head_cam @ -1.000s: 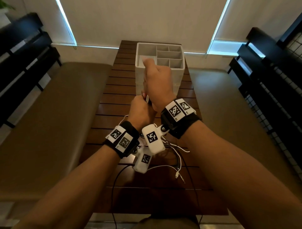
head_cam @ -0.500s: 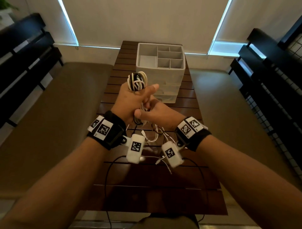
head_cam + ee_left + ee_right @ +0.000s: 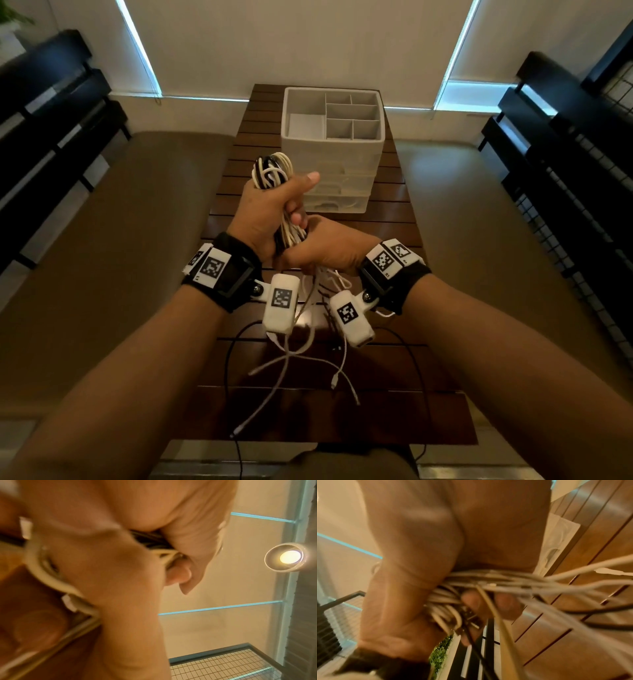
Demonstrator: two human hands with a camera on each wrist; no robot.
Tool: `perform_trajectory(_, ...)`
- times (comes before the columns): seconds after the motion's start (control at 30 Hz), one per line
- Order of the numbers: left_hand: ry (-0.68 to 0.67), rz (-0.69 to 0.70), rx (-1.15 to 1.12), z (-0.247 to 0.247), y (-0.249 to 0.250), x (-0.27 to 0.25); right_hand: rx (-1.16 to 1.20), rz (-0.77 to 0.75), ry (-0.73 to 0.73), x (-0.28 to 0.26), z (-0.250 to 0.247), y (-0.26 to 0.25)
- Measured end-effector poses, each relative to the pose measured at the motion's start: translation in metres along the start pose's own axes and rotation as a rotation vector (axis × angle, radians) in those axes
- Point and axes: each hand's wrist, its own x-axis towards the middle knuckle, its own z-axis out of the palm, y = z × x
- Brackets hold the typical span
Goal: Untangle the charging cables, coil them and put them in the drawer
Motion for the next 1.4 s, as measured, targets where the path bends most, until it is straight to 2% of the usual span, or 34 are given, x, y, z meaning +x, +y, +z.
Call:
perform_trajectory(0.27,0.154,-0.005,-0.036,0.002,0.005,0.005,-0.229,0.05,0.308,0.022,0.014,0.006)
perform_trajectory(0.43,0.187,-0.053,-0.089,-0.008,0.013,0.01,-0.232,-0.051,0.192,0.013,0.007,0.01)
perform_trajectory(0.6,0.094,-0.126,-0.14,-0.031,0.019,0.015,-0.354,-0.049,0.156,0.003,-0.007,0.017)
perform_trajectory(0.77,0.079,-0.13,-0.109,-0.041,0.022,0.016,-0.416,-0.016,0.12,-0.001,-0.02,0.016)
perform_trajectory(0.9,0.091,-0.144,-0.076,-0.057,0.029,0.015,-0.434,0.068,0.049,-0.01,-0.031,0.017)
perform_trajectory(0.97,0.08,-0.159,0.031,-0.057,0.028,0.012,-0.597,0.104,0.037,-0.009,-0.033,0.011)
perform_trajectory(1.1,-0.029,-0.196,0.35,-0.044,0.028,0.002,-1.121,0.075,-0.045,0.0,-0.024,-0.009)
perform_trajectory(1.17,-0.041,-0.206,0.421,-0.036,0.024,-0.001,-1.241,0.002,0.008,0.001,-0.018,-0.022)
perform_trajectory(1.23,-0.019,-0.149,0.43,-0.031,0.015,-0.002,-1.295,-0.097,0.087,0.004,-0.016,-0.032)
perform_trajectory(1.33,0.008,-0.115,0.256,-0.027,0.003,-0.004,-1.282,-0.152,0.191,0.006,-0.012,-0.042)
perform_trajectory(1.4,0.011,-0.11,0.173,-0.026,0.001,-0.005,-1.276,-0.111,0.242,0.009,-0.013,-0.042)
